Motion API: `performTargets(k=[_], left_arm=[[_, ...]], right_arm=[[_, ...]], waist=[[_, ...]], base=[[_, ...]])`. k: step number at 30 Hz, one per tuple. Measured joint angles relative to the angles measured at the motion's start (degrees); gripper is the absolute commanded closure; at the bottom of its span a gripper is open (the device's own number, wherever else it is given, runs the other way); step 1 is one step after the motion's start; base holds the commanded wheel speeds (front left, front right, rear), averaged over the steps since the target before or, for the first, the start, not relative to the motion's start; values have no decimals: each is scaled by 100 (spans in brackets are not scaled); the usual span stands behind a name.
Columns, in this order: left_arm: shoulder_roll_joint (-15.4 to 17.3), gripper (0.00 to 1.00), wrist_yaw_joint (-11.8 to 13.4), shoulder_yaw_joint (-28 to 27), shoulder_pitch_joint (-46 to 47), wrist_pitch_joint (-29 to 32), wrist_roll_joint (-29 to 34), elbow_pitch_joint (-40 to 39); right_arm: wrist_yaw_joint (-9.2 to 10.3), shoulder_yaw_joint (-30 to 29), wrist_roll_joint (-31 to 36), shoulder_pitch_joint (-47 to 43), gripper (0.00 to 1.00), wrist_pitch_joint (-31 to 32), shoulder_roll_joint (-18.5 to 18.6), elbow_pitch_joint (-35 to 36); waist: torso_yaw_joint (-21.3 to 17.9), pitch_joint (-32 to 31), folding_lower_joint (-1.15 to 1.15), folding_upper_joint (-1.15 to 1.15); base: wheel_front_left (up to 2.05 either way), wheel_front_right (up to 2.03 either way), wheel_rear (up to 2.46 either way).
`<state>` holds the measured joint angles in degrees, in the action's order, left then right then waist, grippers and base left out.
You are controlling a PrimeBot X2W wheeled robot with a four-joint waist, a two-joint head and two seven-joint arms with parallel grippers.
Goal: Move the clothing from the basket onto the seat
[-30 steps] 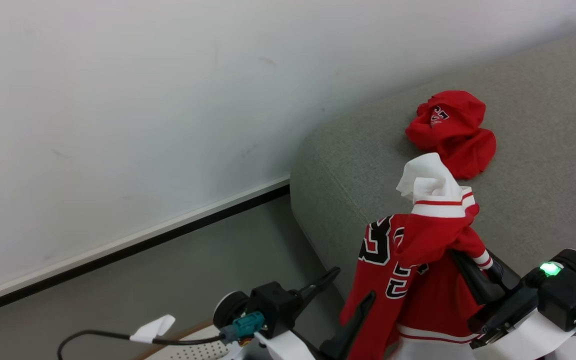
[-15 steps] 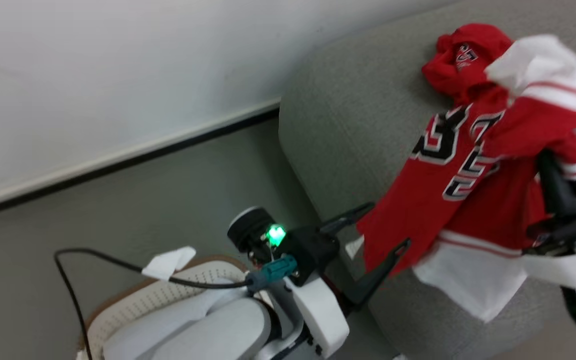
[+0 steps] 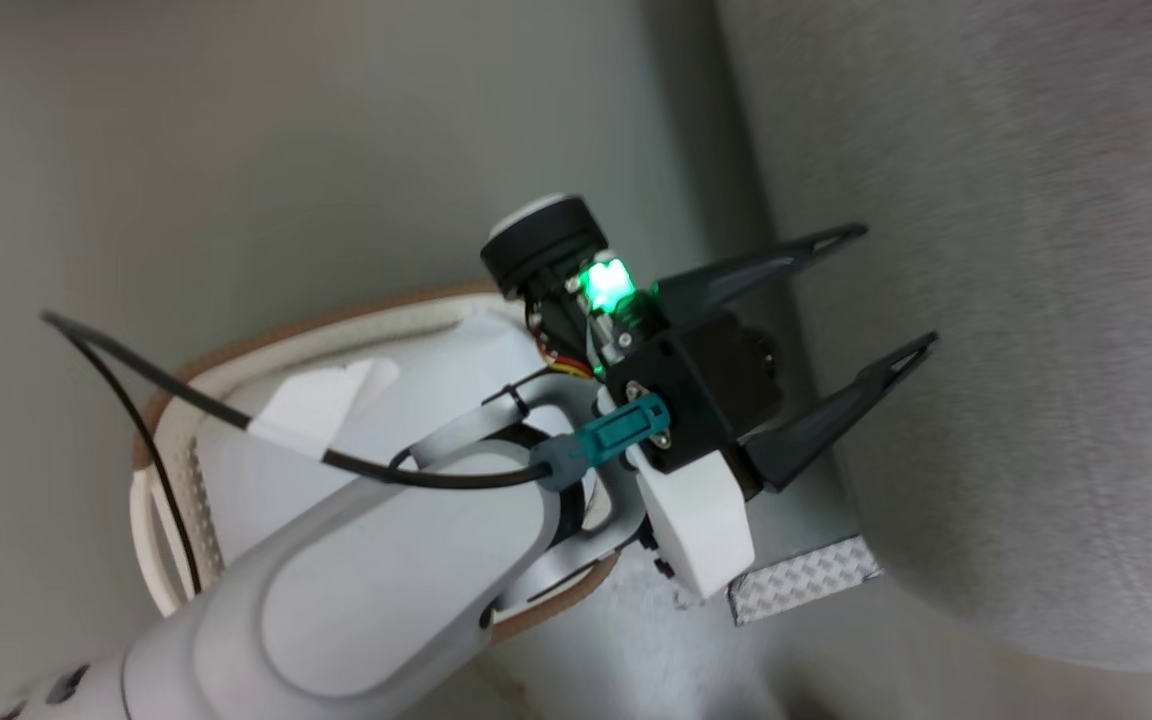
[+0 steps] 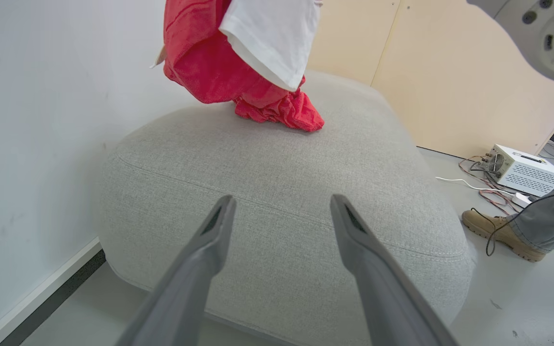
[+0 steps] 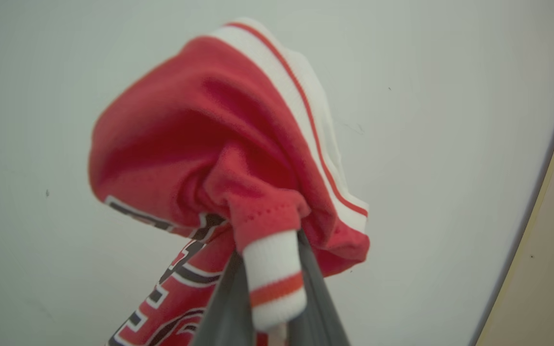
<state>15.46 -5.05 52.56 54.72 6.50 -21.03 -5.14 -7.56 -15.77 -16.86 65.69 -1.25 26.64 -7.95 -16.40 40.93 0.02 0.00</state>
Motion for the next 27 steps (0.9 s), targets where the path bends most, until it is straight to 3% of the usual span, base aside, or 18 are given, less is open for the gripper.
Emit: performTargets(k=[6,11,12,13,14,20,27], left_arm=[[-140,0,-21,-16,288,-14,32,-114],[-175,0,2,-16,302,-104,37,-98],[-166,0,4,-20,302,-114,37,-81],[-148,0,5,-27,300,-133,37,-58],[-130,0,14,-42,298,-152,37,-43],[-70,0,111,-125,205,-297,-30,51],[-40,0,344,-278,-395,-760,-298,417]], right_arm=[[0,-757,654,447,100,242,535,-1051],[0,-1586,1223,-31,97,156,250,-2138],[0,-1711,1334,-152,67,108,143,-2339],[0,-1780,1433,-259,4,36,41,-2487],[0,-1830,1472,-322,0,-14,-40,-2625],[0,-1590,1380,-783,0,-694,-316,-2864],[0,-664,921,-2120,0,-1199,-606,-2482]], waist=[[332,719,0,0],[671,988,-1,0],[717,1012,0,0],[753,1016,-1,0],[768,995,-1,0],[722,640,-2,0],[656,-160,-2,0]], base=[[0,0,0],[0,0,0],[0,0,0],[0,0,0],[0,0,0],[0,0,0],[0,0,0]])
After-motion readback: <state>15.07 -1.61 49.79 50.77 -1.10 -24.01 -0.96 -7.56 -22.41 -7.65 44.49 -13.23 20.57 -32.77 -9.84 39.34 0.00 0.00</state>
